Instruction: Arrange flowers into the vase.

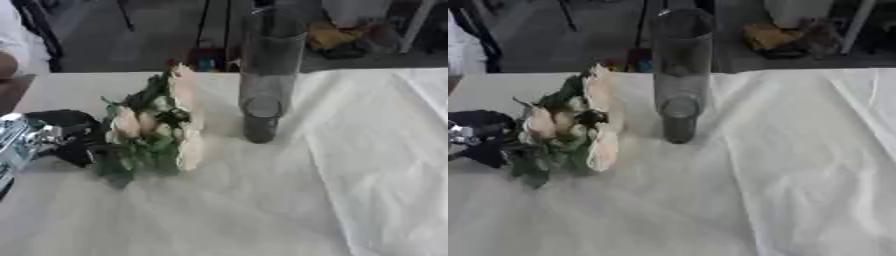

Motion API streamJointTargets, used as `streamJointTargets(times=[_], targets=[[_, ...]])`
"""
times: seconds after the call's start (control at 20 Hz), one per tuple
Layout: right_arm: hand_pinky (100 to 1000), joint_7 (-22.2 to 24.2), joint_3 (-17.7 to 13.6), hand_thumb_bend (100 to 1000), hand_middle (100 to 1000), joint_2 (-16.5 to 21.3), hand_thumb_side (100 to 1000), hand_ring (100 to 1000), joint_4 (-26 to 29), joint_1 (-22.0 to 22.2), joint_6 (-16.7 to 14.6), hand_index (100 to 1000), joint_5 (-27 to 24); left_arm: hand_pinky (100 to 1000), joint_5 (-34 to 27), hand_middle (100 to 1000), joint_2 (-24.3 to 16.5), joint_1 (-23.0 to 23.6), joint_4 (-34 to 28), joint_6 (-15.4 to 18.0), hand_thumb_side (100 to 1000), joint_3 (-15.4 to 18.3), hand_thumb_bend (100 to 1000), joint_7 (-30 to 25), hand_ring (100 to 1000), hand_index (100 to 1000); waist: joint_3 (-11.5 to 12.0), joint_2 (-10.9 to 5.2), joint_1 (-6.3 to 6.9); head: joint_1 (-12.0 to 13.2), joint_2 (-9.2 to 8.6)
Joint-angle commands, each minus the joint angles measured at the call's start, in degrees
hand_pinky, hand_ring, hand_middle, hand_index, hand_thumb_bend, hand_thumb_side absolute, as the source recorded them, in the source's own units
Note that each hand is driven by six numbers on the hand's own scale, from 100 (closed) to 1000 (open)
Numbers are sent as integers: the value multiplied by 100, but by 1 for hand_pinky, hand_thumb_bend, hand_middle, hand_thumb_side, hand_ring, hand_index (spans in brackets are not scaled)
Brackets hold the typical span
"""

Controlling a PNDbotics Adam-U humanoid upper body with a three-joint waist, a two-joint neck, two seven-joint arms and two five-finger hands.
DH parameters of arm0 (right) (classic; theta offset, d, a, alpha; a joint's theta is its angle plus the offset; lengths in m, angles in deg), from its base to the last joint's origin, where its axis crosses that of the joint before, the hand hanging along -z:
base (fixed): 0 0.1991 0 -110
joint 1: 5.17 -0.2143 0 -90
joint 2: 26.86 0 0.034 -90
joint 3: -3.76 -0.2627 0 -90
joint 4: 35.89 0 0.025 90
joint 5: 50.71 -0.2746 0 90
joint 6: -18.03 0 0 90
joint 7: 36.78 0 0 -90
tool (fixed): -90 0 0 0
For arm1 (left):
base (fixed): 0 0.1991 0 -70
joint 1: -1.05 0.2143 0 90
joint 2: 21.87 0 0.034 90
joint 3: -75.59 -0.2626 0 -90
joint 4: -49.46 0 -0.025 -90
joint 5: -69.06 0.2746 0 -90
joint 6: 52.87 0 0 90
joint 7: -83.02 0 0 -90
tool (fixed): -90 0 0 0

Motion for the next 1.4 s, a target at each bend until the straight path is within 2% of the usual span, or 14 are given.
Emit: streamJointTargets(times=[0.05,0.25,0.4,0.65,0.75,0.9,1.05,1.1,1.15,1.2,1.25,1.3,1.4], targets=[[864,-20,-17,100,769,67,1000,864,93,-31,-28,867,-65,526,78,740,-120,-40,-3,27,492,-31,100,-15,645,854,-7,-136,-2,20,-73],[864,-11,-17,100,768,61,1000,864,93,-28,-21,868,-78,470,131,719,-106,-53,-2,21,472,-44,100,24,614,825,-6,-141,-4,26,-75],[864,-4,-16,100,768,59,1000,864,93,-29,-22,867,-85,389,194,688,-102,-58,-15,0,463,-54,100,105,572,788,-10,-144,-8,24,-90],[861,-2,-23,100,768,53,1000,864,93,-24,-27,866,-88,307,313,664,-79,-35,20,-33,490,-78,100,276,505,699,-20,-135,-15,26,-118],[861,-3,-26,100,768,51,1000,864,93,-24,-25,866,-89,267,312,570,-68,-33,43,-32,499,-81,100,305,453,663,-26,-130,-19,25,-121],[861,2,-23,100,768,47,1000,864,93,-29,-26,866,-91,227,314,480,-50,-41,59,-12,502,-88,127,320,410,585,-32,-118,-20,32,-135],[861,-1,-28,100,768,45,1000,864,93,-30,-32,866,-91,197,345,438,-32,-36,86,-14,493,-89,142,336,367,536,-41,-107,-24,53,-146],[861,-3,-32,100,767,45,1000,864,93,-28,-33,866,-90,174,360,414,-27,-35,95,-18,480,-88,130,345,331,495,-46,-104,-24,55,-151],[861,-5,-34,100,767,44,1000,864,93,-27,-35,866,-89,174,374,414,-23,-33,104,-23,480,-87,130,356,331,495,-49,-101,-25,55,-154],[861,-7,-35,100,767,42,1000,864,93,-26,-36,867,-89,109,385,373,-17,-33,110,-26,463,-87,118,366,236,422,-52,-99,-24,55,-160],[861,-8,-37,100,767,38,1000,864,93,-25,-35,867,-89,105,393,367,-11,-33,116,-29,463,-89,120,378,227,417,-54,-96,-23,55,-167],[861,-8,-37,100,767,36,1000,864,93,-24,-35,867,-90,100,398,316,-4,-33,122,-32,458,-90,117,388,183,387,-53,-93,-24,55,-172],[862,-11,-38,100,767,34,1000,865,93,-23,-39,867,-89,100,387,298,12,-31,138,-34,451,-93,109,397,180,375,-54,-87,-24,64,-183]])
